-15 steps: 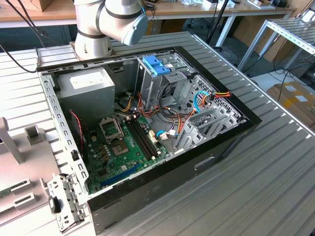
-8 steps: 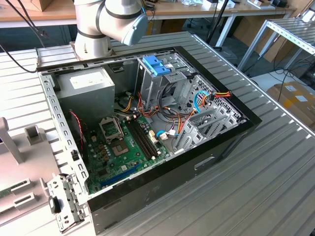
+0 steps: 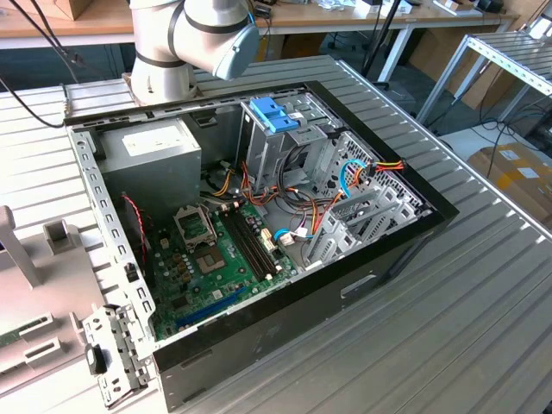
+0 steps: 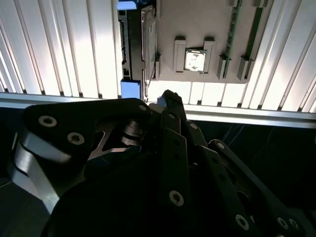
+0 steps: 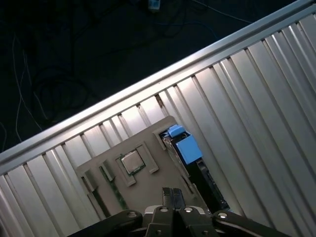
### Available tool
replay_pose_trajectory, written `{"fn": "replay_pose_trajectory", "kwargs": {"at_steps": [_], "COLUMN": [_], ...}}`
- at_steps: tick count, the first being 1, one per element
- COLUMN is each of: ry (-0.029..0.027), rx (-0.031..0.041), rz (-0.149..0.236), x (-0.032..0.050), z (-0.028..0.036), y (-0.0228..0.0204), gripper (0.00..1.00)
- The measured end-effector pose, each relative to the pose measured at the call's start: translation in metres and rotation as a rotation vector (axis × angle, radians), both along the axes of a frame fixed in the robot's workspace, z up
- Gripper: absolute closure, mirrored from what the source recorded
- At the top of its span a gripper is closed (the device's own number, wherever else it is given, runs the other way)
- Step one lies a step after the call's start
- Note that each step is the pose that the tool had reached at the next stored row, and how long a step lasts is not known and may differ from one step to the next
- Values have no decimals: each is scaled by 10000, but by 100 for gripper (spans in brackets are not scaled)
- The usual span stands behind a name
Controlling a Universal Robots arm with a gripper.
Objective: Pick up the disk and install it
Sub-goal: 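Pick up the disk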
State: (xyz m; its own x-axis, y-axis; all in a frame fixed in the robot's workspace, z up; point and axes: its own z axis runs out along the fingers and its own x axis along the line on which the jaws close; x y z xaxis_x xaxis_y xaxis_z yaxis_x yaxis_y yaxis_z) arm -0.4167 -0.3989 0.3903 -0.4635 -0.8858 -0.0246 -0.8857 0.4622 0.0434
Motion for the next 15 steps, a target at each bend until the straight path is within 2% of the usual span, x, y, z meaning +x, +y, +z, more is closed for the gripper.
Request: {"fn": "replay_pose_trajectory", "kwargs": {"at_steps": [15], "ry": [1], "rx": [0], "rz": [1105], "x": [0], "z": [0], "y": [0], "gripper": [89]}}
